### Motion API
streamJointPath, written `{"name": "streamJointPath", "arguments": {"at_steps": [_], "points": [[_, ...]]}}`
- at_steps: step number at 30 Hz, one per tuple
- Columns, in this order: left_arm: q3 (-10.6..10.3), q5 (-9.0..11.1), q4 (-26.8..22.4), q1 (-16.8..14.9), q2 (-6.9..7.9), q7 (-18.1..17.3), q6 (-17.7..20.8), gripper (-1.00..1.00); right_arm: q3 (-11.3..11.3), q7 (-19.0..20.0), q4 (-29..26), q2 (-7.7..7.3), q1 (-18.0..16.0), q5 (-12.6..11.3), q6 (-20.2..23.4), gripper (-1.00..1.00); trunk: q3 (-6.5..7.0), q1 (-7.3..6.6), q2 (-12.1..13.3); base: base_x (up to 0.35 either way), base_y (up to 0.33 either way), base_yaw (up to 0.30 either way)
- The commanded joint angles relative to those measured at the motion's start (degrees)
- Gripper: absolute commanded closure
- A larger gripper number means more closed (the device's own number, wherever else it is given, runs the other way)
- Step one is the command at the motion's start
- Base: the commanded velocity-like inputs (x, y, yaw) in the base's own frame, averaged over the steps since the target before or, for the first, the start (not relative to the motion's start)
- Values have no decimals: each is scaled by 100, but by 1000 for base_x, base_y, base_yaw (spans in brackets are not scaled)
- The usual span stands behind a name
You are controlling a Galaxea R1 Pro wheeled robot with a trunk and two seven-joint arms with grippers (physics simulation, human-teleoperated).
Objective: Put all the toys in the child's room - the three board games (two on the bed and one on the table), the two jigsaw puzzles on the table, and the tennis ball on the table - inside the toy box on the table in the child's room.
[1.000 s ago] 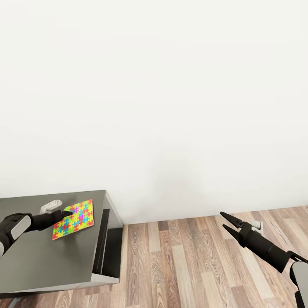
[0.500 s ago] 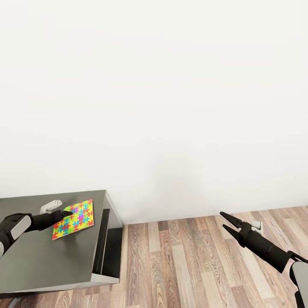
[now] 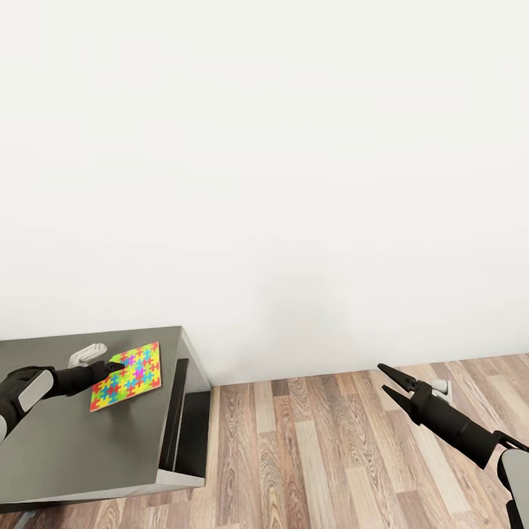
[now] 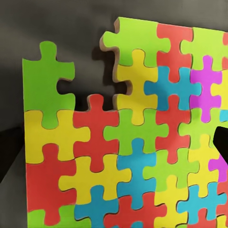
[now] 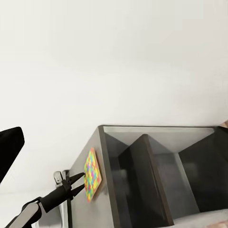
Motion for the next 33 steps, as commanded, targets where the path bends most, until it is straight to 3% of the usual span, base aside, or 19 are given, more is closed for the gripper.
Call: {"name": "streamJointPath", "arguments": {"at_steps": [1,13,33], "points": [[-19,22,-2,-5,4,-9,23,-100,-10,54,-1,1,-5,50,25,-100,-9,3,-10,-29,0,0],[-19,22,-1,-5,4,-9,23,-100,-13,54,-1,1,-9,51,25,-100,18,3,-10,-69,-24,-6],[-19,22,-1,-5,4,-9,21,-100,-15,54,43,1,-6,53,25,-100,103,3,-10,-2,-23,-96]]}}
